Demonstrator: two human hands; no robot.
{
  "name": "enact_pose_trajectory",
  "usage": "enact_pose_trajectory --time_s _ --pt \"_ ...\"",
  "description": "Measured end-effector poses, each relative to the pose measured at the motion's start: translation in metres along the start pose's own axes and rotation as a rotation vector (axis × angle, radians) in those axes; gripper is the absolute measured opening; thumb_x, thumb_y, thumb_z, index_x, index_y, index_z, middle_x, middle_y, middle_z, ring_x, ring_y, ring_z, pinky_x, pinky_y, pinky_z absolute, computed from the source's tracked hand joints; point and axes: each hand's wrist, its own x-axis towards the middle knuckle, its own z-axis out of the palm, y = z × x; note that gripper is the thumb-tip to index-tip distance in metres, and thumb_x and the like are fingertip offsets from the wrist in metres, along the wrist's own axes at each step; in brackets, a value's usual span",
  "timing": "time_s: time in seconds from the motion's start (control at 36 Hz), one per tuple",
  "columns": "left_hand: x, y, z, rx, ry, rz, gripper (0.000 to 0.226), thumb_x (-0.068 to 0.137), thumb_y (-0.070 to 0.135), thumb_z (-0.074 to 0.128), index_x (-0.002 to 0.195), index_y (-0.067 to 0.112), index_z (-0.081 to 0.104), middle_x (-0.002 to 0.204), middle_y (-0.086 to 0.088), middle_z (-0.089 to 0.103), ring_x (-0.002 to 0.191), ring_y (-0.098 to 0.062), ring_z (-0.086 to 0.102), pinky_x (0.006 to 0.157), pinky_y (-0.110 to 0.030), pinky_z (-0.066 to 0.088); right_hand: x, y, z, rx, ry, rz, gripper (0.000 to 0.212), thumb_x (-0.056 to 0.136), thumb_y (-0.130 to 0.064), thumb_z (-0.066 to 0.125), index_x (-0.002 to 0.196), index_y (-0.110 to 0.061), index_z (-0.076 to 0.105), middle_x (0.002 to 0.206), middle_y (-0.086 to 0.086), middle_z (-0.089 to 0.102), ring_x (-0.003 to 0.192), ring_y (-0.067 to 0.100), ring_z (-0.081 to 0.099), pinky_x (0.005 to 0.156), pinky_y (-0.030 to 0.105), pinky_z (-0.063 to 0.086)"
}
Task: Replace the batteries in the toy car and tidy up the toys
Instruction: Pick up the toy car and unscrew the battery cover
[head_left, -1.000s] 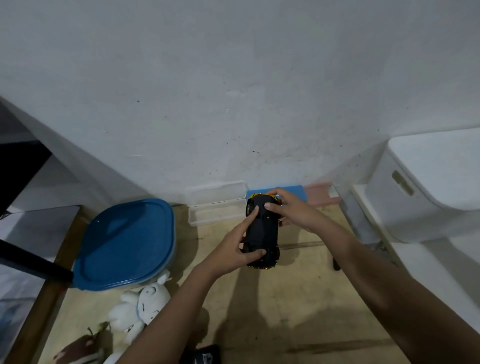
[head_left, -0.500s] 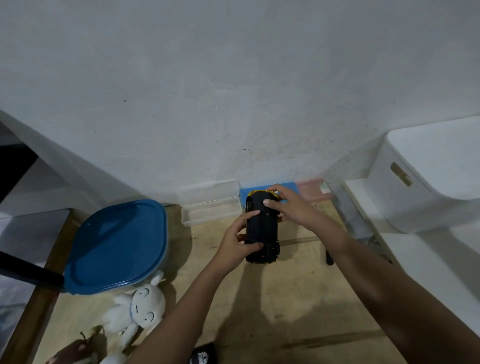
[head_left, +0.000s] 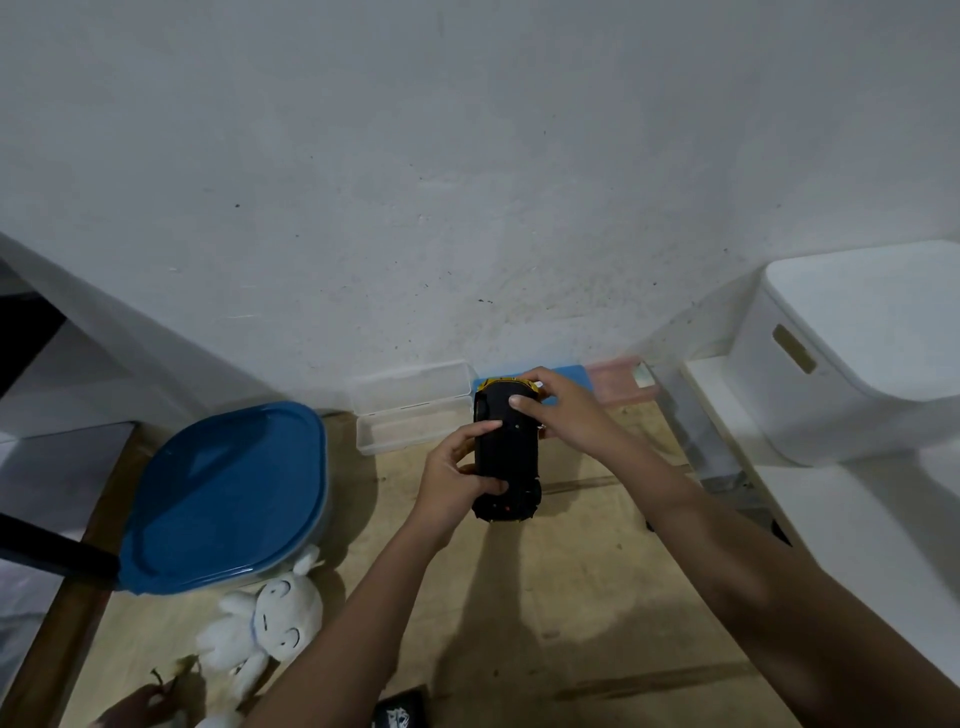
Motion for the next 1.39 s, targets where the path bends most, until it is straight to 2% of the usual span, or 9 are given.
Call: enact_pose_trajectory --time_s 0.22,0.33,0.53,0.67,0.81,0.92,1.06,1.17,1.39 --pt "0.006 -0.009 -0.006 -0.026 0.056 -0.038 0.075 0.057 -0.029 0.064 0.101 0.033 0.065 0.11 0.003 0.064 0.098 -0.015 0.062 0.071 -0.03 0.056 0.0 0.031 -0.016 0.236 0.148 0.087 0.011 0.095 -0.023 0.05 0.089 -0.021 0.059 0.098 0.006 0.061 0.071 0.01 0.064 0.065 0.025 0.051" --pt "0.008 -0.013 -0.012 -0.056 0.081 -0.082 0.074 0.06 -0.027 0.065 0.102 0.034 0.064 0.11 0.002 0.062 0.103 -0.02 0.059 0.069 -0.034 0.056 -0.012 0.081 -0.043 -0.137 0.349 0.118 0.017 0.096 -0.023 0.046 0.09 -0.012 0.058 0.083 0.0 0.058 0.084 0.021 0.059 0.068 0.026 0.041" --pt "0.015 -0.017 -0.021 -0.097 0.104 -0.127 0.073 0.062 -0.026 0.065 0.108 0.031 0.063 0.115 -0.005 0.061 0.102 -0.025 0.06 0.066 -0.036 0.058 -0.037 0.154 -0.039 -0.426 0.287 0.548 0.055 0.077 -0.039 0.066 0.113 -0.004 0.044 0.109 0.018 0.056 0.096 0.037 0.058 0.077 0.043 0.052" --pt "0.021 -0.013 -0.024 -0.123 0.118 -0.126 0.073 0.062 -0.027 0.064 0.106 0.032 0.063 0.112 -0.004 0.062 0.099 -0.023 0.061 0.071 -0.041 0.058 -0.033 0.159 -0.025 -0.427 0.359 0.512 0.018 0.09 -0.01 0.051 0.101 -0.005 0.038 0.093 0.019 0.055 0.081 0.038 0.06 0.062 0.041 0.049" --pt "0.028 -0.007 -0.032 -0.134 0.143 -0.109 0.074 0.063 -0.025 0.065 0.106 0.034 0.064 0.114 -0.003 0.061 0.106 -0.028 0.059 0.078 -0.047 0.057 -0.018 0.138 -0.025 -0.203 0.479 0.331 0.006 0.093 -0.008 0.049 0.092 -0.005 0.043 0.084 0.015 0.051 0.072 0.031 0.057 0.058 0.03 0.039" --pt "0.035 0.003 -0.039 -0.163 0.182 -0.083 0.074 0.063 -0.024 0.065 0.108 0.035 0.063 0.118 -0.007 0.061 0.109 -0.031 0.059 0.071 -0.039 0.057 0.004 0.09 -0.025 0.067 0.566 0.141 0.011 0.093 -0.01 0.053 0.101 -0.004 0.057 0.088 0.011 0.058 0.053 -0.003 0.06 0.044 0.007 0.038" --pt "0.045 0.019 -0.044 -0.183 0.229 -0.042 0.074 0.064 -0.023 0.065 0.115 0.03 0.061 0.12 -0.01 0.06 0.107 -0.03 0.06 0.07 -0.038 0.058 0.025 0.016 -0.022 0.273 0.443 -0.105 0.011 0.079 -0.009 0.071 0.09 -0.01 0.069 0.084 0.006 0.07 0.074 0.01 0.064 0.071 0.023 0.054" --pt "0.052 0.031 -0.045 -0.176 0.263 -0.006 0.075 0.061 -0.022 0.066 0.107 0.036 0.064 0.12 -0.01 0.061 0.109 -0.031 0.058 0.073 -0.042 0.058 0.028 -0.027 -0.007 0.244 0.36 -0.235 0.013 0.071 -0.007 0.078 0.08 -0.011 0.07 0.073 -0.006 0.067 0.064 -0.006 0.061 0.065 0.01 0.049" --pt "0.055 0.049 -0.044 -0.127 0.279 0.06 0.074 0.061 -0.024 0.066 0.1 0.039 0.065 0.117 -0.006 0.062 0.108 -0.03 0.058 0.081 -0.053 0.055 0.032 -0.052 0.009 0.145 0.306 -0.311 0.011 0.075 -0.011 0.075 0.084 -0.009 0.07 0.076 -0.005 0.065 0.068 -0.006 0.06 0.066 0.006 0.047"
